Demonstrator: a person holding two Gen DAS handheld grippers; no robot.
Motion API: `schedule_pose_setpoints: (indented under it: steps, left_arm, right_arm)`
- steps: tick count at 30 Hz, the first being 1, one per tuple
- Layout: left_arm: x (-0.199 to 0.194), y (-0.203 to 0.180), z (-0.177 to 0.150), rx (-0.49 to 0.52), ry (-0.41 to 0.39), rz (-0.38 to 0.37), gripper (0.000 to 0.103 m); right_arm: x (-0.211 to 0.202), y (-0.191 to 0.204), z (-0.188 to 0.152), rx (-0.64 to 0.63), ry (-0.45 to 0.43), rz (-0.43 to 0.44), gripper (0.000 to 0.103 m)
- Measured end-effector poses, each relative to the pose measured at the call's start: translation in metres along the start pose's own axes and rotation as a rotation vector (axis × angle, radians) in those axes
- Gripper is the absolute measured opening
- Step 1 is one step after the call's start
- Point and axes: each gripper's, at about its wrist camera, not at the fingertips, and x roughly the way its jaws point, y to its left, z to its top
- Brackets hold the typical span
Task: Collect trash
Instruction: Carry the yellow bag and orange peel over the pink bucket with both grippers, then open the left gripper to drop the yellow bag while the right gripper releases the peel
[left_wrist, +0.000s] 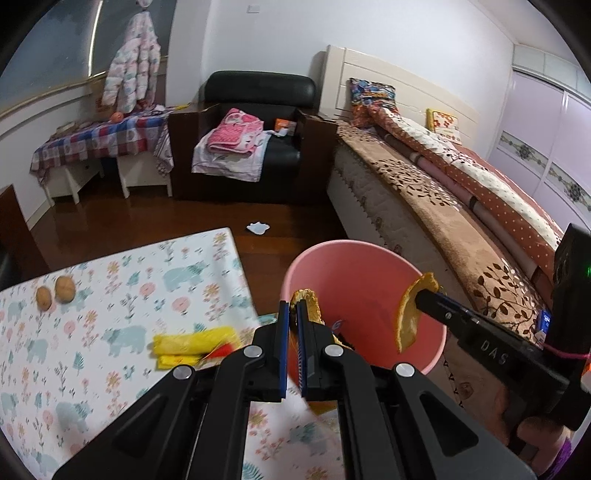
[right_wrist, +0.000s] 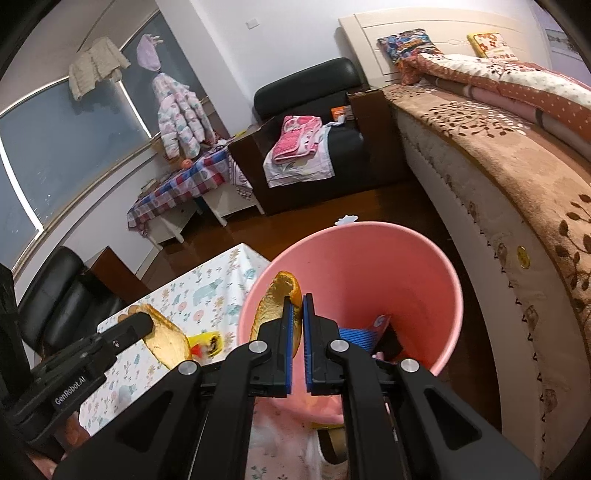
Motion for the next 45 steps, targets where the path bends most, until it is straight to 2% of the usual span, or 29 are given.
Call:
schedule_pose_setpoints:
  steps: [16, 26, 39, 42, 45]
  left_arm:
    - [0.047, -0.035, 0.024, 0.049, 0.018, -0.018, 0.004]
    - [0.08, -0.042, 0.02, 0.063, 0.067, -0.016, 0.004]
    - [0.096, -0.049, 0.014, 0.071, 0.098, -0.025, 0.005]
    - [0.096, -0.049, 0.013, 0.07, 0.102, -0.029, 0.015]
    - [0.093, -0.05, 0.012, 0.073, 0.092, -0.019, 0.033]
  right_arm:
    - [0.014, -0.04, 0.002, 0.039, 0.004, -0.052, 0.005]
    - [0.027, -0.052, 0.0, 0.056, 0.029, -0.06, 0.005]
    - [0.036, -0.057, -0.001, 0.063, 0.047, -0.059, 0.005]
    - [0.036, -0.058, -0.001, 0.064, 0.045, -0.053, 0.005]
    - [0.036, -0.057, -0.002, 0.061, 0.048, -0.047, 0.005]
